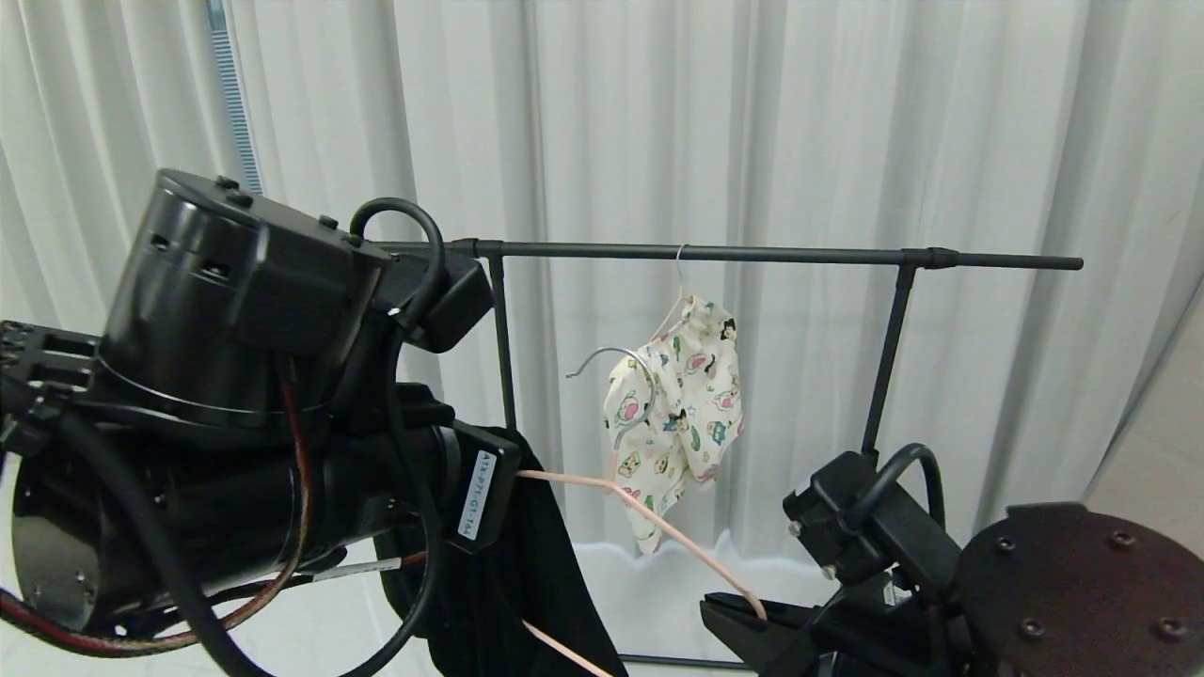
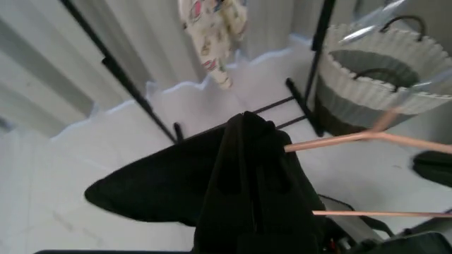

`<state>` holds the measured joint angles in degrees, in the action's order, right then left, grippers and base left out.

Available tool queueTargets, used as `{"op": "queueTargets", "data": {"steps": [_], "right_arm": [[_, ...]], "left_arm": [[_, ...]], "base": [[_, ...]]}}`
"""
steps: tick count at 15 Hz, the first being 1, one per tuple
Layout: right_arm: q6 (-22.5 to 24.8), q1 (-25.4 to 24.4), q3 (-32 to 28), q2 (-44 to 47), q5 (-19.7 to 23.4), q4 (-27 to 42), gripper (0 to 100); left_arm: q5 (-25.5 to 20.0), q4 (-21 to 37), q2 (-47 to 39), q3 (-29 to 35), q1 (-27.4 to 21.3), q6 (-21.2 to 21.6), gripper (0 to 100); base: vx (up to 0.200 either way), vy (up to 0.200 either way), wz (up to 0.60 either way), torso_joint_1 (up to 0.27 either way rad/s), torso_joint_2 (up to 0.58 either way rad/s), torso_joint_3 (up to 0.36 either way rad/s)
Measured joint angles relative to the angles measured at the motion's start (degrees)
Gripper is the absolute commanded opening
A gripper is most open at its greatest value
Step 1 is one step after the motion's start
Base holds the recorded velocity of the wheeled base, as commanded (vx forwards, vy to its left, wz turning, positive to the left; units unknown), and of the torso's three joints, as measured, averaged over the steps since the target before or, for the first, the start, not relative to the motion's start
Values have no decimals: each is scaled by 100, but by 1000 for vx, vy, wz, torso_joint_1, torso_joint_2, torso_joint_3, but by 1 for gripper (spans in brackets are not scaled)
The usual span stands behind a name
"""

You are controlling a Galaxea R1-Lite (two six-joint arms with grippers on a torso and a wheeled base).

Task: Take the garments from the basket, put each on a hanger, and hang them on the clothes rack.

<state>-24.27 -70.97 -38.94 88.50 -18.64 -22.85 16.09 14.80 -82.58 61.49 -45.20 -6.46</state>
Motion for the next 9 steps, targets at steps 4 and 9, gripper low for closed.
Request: {"op": "queueTargets", "data": {"steps": [4,9], "right_arm": [[-2,-6,-238,204,-16,-9,0],[-20,-2,-433,408,-101,-165,0]], "left_arm": [[-329,-2,96,240,-356,-2,0],[-361,-2,182,245,-496,-5,0]], "base": [[0,0,0,0,0,0],[0,0,0,0,0,0]]}}
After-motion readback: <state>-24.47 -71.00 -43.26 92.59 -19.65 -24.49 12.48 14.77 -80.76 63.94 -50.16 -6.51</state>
